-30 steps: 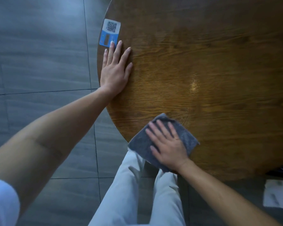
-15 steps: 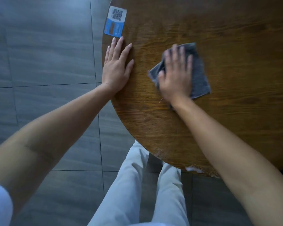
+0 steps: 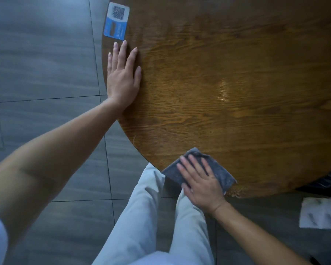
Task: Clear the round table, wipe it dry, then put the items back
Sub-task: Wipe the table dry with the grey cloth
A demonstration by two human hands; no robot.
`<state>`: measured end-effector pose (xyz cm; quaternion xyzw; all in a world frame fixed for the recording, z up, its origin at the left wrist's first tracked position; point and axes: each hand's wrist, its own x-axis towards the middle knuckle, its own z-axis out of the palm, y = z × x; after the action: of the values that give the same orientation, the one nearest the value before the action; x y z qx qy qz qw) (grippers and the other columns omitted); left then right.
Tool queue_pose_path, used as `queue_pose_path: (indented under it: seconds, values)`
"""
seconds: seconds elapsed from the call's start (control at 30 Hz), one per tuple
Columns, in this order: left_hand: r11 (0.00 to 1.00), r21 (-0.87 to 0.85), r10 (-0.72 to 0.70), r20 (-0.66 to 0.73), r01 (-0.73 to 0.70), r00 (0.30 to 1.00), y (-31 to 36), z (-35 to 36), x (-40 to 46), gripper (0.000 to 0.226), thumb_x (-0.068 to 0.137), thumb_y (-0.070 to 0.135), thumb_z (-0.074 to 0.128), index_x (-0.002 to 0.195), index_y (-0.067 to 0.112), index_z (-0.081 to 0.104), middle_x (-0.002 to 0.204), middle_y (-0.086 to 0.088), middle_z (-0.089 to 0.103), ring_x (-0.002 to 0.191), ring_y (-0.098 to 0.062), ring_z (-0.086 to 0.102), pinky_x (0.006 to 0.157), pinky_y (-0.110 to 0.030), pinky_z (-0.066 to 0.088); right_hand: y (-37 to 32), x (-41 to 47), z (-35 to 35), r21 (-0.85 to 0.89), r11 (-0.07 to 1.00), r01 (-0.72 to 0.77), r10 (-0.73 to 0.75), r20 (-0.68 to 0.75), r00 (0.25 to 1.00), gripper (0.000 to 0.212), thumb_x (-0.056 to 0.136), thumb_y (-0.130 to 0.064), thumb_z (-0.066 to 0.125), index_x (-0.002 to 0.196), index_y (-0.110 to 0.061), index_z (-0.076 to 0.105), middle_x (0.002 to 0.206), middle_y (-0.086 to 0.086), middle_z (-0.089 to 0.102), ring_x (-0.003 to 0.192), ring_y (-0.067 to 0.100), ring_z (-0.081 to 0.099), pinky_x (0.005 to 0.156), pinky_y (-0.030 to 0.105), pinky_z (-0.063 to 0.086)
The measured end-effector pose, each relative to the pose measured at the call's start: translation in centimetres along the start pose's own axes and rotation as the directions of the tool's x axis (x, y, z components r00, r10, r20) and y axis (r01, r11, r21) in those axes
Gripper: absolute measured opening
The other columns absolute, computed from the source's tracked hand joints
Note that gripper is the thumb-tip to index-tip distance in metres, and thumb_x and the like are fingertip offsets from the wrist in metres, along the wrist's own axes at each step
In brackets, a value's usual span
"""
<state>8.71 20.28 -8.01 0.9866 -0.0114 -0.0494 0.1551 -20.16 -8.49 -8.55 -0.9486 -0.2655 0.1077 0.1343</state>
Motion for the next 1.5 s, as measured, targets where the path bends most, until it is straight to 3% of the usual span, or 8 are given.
queue_pose_path:
  seconds: [0.2, 0.37, 0.57, 0.9, 1.03, 1.23, 1.37, 1.5]
  values:
    - [0.998, 0.05, 0.043, -0.005, -0.042, 0.999, 0.9, 1.0, -3.3, 0.057, 0.107, 0.04, 0.037, 0.158, 0.015, 0.034, 0.17, -0.01, 0.019, 0.159, -0.033, 0.008, 0.129, -0.05, 0.005, 6.9, -2.2, -1.7, -0.03, 0.932, -0.361, 0.357, -0.081, 0.93, 0.068, 0.099, -0.039, 0.042, 0.161, -0.012, 0.031, 0.17, 0.01, 0.024, 0.159, 0.03, 0.018, 0.128, 0.056, 0.01]
    - [0.998, 0.058, 0.029, 0.026, -0.03, 0.999, 1.5, 1.1, -4.9, 0.059, 0.107, 0.041, 0.036, 0.159, 0.013, 0.031, 0.171, -0.011, 0.016, 0.159, -0.032, 0.006, 0.128, -0.051, 0.004, 11.5, -5.8, -2.8, 0.04, 0.733, -0.679, 0.671, -0.2, 0.714, 0.067, 0.103, -0.04, 0.038, 0.161, -0.008, 0.03, 0.17, 0.015, 0.023, 0.159, 0.035, 0.017, 0.127, 0.06, 0.013]
    - [0.996, 0.093, -0.005, 0.037, 0.002, 0.999, 2.1, 1.8, -5.9, 0.064, 0.107, 0.049, 0.032, 0.16, 0.014, 0.027, 0.172, -0.01, 0.013, 0.159, -0.03, 0.003, 0.128, -0.05, 0.0, 8.5, -6.3, -1.3, 0.144, 0.628, -0.765, 0.769, -0.27, 0.58, 0.066, 0.104, -0.037, 0.039, 0.159, -0.003, 0.032, 0.168, 0.018, 0.026, 0.158, 0.037, 0.019, 0.125, 0.062, 0.017]
    - [0.996, 0.083, -0.049, 0.06, 0.044, 0.997, 2.9, 1.6, -5.9, 0.063, 0.107, 0.046, 0.034, 0.161, 0.013, 0.025, 0.172, -0.009, 0.01, 0.159, -0.027, 0.0, 0.128, -0.049, -0.002, -8.5, 3.0, 2.5, 0.145, 0.972, -0.186, 0.204, -0.12, 0.972, 0.056, 0.09, -0.023, 0.062, 0.145, -0.018, 0.051, 0.164, 0.008, 0.039, 0.155, 0.03, 0.031, 0.124, 0.055, 0.025]
    - [0.994, 0.078, -0.09, 0.096, 0.083, 0.991, 3.9, 1.0, -5.8, 0.063, 0.106, 0.042, 0.037, 0.16, 0.011, 0.025, 0.172, -0.011, 0.011, 0.159, -0.029, 0.001, 0.128, -0.048, -0.002, -8.3, 6.5, 1.9, 0.257, 0.958, -0.128, 0.196, -0.263, 0.945, 0.026, 0.088, -0.008, 0.062, 0.11, -0.02, 0.069, 0.132, 0.005, 0.065, 0.136, 0.028, 0.053, 0.113, 0.049, 0.041]
    - [0.999, 0.017, -0.037, 0.136, 0.035, 0.99, 4.1, 0.1, -7.9, 0.059, 0.102, 0.033, 0.052, 0.156, 0.014, 0.037, 0.17, -0.013, 0.018, 0.158, -0.031, 0.009, 0.128, -0.05, 0.009, -4.3, 7.1, -0.2, 0.14, 0.95, -0.28, 0.303, -0.177, 0.937, 0.055, 0.087, -0.049, 0.061, 0.135, -0.022, 0.061, 0.124, 0.006, 0.064, 0.101, 0.026, 0.058, 0.083, 0.041, 0.047]
    - [0.999, -0.013, -0.038, 0.123, 0.04, 0.992, 4.0, 0.0, -10.7, 0.054, 0.098, 0.028, 0.059, 0.149, 0.013, 0.047, 0.167, -0.015, 0.024, 0.157, -0.035, 0.012, 0.127, -0.055, 0.014, -3.1, 5.9, -2.9, 0.19, 0.896, -0.401, 0.419, -0.068, 0.905, 0.027, 0.078, -0.04, 0.08, 0.088, -0.02, 0.065, 0.083, 0.001, 0.062, 0.078, 0.026, 0.059, 0.071, 0.04, 0.045]
    - [0.956, -0.174, 0.25, 0.07, -0.235, 0.966, 7.0, -1.7, -13.8, 0.048, 0.096, 0.043, 0.057, 0.137, 0.018, 0.062, 0.158, -0.008, 0.046, 0.154, -0.038, 0.024, 0.12, -0.062, 0.025, -2.0, 3.2, -6.4, 0.372, 0.81, -0.454, 0.483, 0.015, 0.875, 0.021, 0.081, -0.035, 0.078, 0.081, -0.024, 0.061, 0.086, -0.005, 0.06, 0.086, 0.021, 0.055, 0.079, 0.038, 0.041]
